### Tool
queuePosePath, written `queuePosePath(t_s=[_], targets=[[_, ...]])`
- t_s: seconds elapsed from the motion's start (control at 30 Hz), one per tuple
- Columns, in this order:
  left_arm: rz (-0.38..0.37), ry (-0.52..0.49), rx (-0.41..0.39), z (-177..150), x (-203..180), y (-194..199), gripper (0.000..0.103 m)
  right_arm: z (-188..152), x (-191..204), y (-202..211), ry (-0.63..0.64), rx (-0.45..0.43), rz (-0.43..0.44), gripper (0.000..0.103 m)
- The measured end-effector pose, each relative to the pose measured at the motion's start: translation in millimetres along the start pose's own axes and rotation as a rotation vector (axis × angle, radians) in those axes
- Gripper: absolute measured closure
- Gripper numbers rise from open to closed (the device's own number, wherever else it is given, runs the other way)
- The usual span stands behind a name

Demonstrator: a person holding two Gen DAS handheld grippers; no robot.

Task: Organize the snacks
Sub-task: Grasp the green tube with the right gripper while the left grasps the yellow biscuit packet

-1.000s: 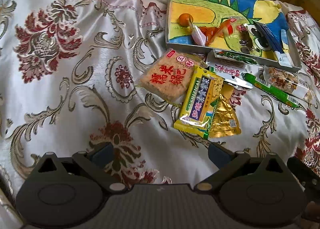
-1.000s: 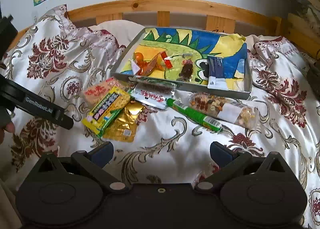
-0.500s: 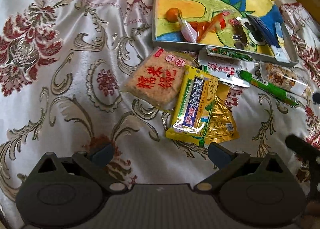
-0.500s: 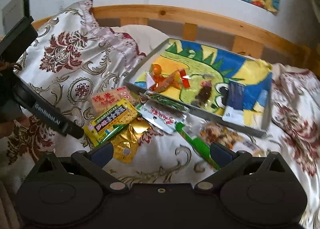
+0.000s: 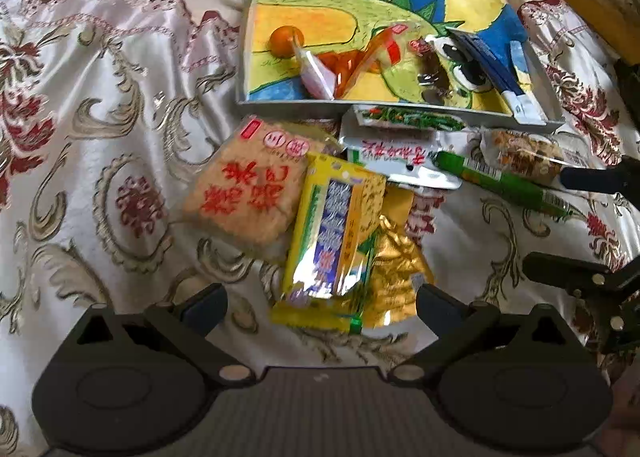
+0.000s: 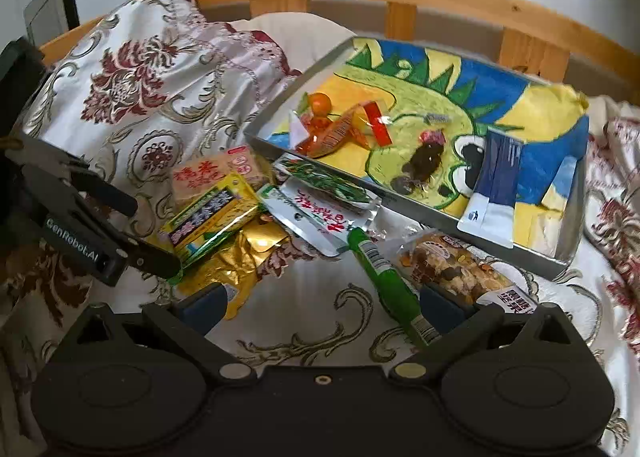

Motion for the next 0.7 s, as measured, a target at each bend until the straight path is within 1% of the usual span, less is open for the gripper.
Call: queuePosePath(t_s=[0.13, 0.23, 0.3, 0.37, 0.43, 0.47, 0.57, 0.67, 0.7], targets=[[0.003, -0.028, -0.016, 2.6, -4.4, -9.0, 0.001, -4.1, -14.1, -13.7, -0.041, 0.046, 0.005, 0.001], [-0.016, -0.067, -0.014, 2.4, -8.2, -13.9, 0.001, -9.1, -22.1, -22.6, -0.058, 0.076, -0.005, 0.003], [-0.015, -0.102, -0.017, 2.8, -10.6, -15.2, 0.001, -10.8, -26.8, -28.1, -0.066, 0.087, -0.007, 0.007], [-0.013, -0.133, -0.023, 3.8, -13.0, -16.2, 0.001, -12.3, -30.0, -32.9, -0.085, 0.093, -0.001, 0.007], [-0.016, -0.149, -0.020, 4.4, -14.4, -18.1, 0.001, -14.8, -32.2, -38.1, -0.106, 0.110, -0.005, 0.010], [-0.015, -0.152, -0.018, 4.4, -15.1, -19.1, 0.001, -15.4, -31.9, -39.9, -0.108, 0.117, -0.010, 0.013], [-0.023, -0.161, -0.009, 3.1, -16.8, -21.4, 0.006, -15.8, -28.5, -40.1, -0.091, 0.125, -0.019, 0.024], [-0.016, -0.195, -0.015, 1.9, -18.1, -22.6, 0.011, -15.2, -23.8, -39.1, -0.081, 0.127, -0.005, 0.032], [-0.012, -0.205, -0.019, 2.0, -18.2, -22.5, 0.014, -15.3, -22.2, -38.7, -0.078, 0.128, 0.002, 0.036]])
Point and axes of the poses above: each gripper's, at about its wrist camera, not at the fingertips, and y roughly against the way its jaws point, x to its left, z to its top, the point moved 4 cm from there along -y, roughly the way its jaws point, and after that the axes turned 14 degrees about -x, right-handed, at the moved point
